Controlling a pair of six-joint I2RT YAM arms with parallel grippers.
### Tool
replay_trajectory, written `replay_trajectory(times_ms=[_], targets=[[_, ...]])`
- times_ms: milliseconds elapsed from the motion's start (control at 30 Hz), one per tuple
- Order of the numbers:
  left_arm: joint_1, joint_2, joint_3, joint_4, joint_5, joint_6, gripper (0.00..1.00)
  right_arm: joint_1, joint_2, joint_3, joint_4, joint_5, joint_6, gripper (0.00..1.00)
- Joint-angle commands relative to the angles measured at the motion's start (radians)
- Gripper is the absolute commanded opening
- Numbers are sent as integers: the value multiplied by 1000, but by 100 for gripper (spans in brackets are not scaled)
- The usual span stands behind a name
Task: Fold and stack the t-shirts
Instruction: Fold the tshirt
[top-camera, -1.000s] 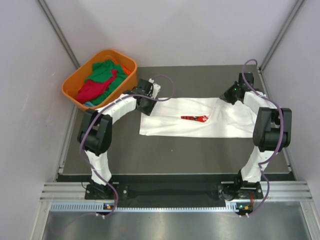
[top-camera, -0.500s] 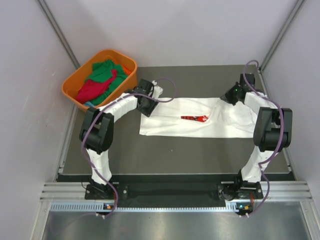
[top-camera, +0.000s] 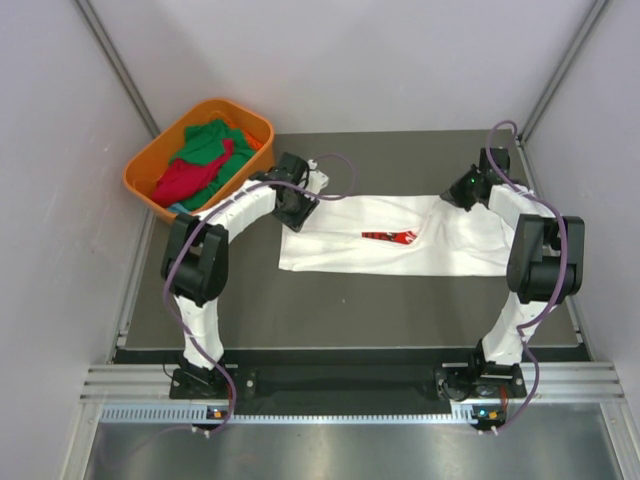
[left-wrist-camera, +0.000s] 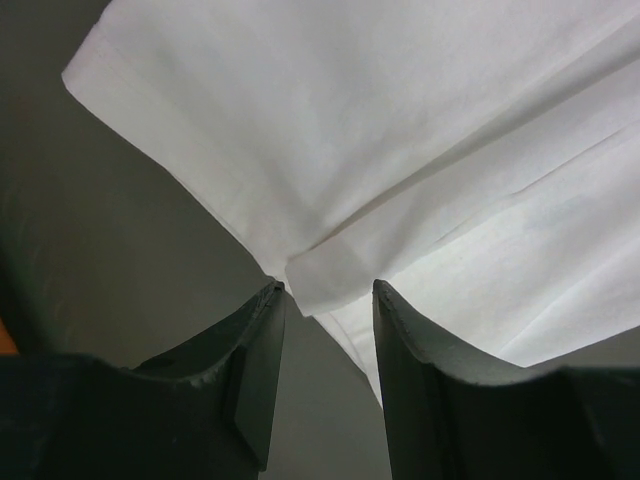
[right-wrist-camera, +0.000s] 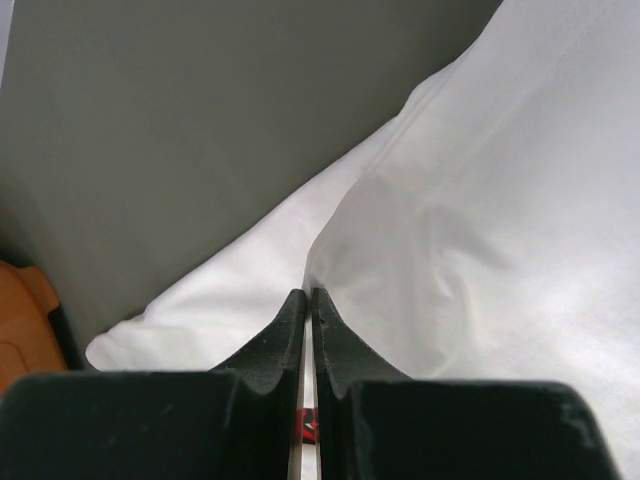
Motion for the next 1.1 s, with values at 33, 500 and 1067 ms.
replay_trajectory(times_ms=[33,500,1067], targets=[[-2,21,25,-31,-16,37,46,-12,-25,1,51,-10,-4,0],[-6,82,71,-39,-115,48,8,-16,-8,18,60,-15,2,0],[1,39,-12,-4,-255,-29,0,-18,-101,-56,88,75,11,0]])
